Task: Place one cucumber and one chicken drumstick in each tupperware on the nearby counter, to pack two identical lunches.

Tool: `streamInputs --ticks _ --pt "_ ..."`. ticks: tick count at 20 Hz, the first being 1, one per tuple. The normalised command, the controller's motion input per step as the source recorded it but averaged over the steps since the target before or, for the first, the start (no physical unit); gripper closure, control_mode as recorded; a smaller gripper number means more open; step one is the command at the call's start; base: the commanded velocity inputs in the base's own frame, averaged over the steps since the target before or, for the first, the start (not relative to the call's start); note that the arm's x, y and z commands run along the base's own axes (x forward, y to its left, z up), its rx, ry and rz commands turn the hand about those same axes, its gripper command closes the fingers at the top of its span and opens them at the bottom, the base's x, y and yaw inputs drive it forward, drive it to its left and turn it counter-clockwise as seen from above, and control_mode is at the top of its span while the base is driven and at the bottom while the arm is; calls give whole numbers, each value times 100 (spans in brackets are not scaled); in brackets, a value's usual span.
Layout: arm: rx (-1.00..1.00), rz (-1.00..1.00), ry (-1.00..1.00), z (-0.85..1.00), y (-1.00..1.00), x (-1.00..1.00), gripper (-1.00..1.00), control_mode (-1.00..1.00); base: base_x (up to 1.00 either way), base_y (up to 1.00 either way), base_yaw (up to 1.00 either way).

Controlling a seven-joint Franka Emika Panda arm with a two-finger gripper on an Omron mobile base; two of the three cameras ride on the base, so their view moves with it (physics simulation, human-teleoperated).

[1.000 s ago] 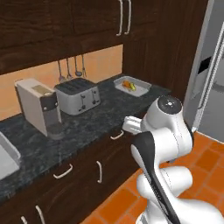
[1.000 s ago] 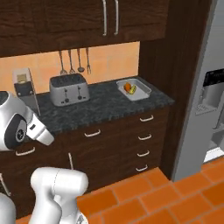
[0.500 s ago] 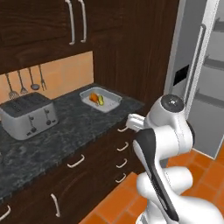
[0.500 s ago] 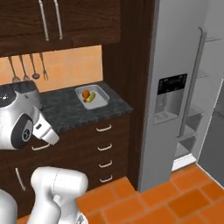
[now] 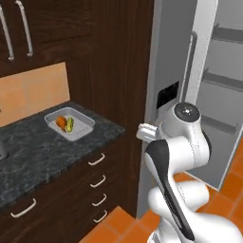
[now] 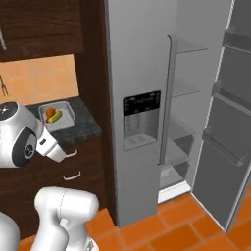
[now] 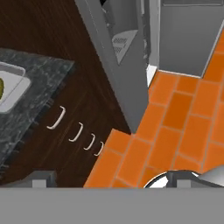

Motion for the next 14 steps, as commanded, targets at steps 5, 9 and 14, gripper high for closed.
streamInputs --ticks 5,9,14 --pt "0 0 0 0 0 0 -100 100 35 -100 -8" --pt "0 0 0 0 0 0 -100 100 48 -100 -7" --pt "0 0 0 0 0 0 -100 100 61 -100 -3"
